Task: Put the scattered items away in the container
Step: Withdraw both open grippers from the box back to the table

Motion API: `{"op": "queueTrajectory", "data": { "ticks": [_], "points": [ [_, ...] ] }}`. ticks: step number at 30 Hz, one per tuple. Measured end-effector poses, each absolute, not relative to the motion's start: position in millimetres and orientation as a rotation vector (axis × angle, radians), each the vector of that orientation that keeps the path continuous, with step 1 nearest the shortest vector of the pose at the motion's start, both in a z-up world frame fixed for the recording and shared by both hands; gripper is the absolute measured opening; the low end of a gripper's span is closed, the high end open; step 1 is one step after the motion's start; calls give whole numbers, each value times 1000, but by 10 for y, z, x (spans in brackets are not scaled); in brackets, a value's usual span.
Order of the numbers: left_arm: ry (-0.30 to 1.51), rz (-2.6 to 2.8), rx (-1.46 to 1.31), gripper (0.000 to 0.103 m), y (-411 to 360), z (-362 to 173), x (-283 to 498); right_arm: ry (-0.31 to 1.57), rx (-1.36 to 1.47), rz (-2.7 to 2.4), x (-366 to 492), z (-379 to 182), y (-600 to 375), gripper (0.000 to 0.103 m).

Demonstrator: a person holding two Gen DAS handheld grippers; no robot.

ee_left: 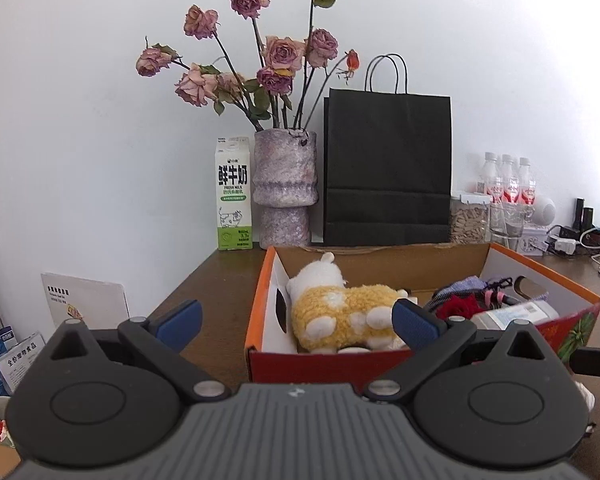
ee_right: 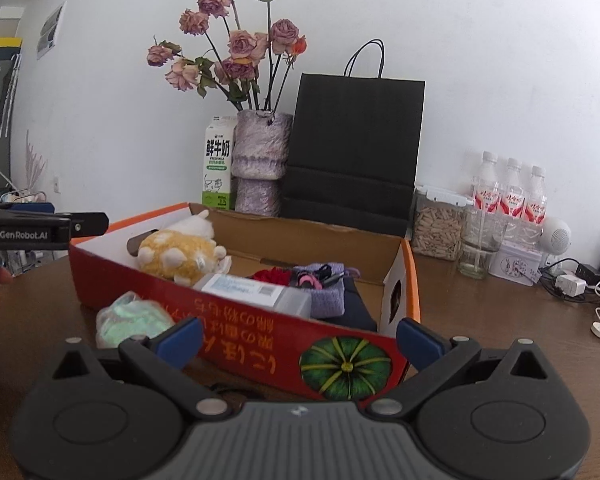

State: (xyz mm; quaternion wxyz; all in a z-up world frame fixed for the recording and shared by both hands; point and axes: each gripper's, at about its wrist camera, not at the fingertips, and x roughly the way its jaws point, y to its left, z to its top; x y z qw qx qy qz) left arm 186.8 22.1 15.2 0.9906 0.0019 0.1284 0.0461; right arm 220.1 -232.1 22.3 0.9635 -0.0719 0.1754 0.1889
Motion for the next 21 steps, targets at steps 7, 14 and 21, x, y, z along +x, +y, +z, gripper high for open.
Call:
{"op": "queueTrajectory", "data": {
  "ticks": [7,14,21],
  "points": [
    [319,53,66,103,163,33,1693,420,-141,416,1957,111,-2449,103],
    [353,78,113,103,120,-11,1671,482,-88,406,2003,90,-2547,103],
    [373,79,115,103,131,-19,1655,508,-110,420,2021,68,-2501,103]
  ]
}}
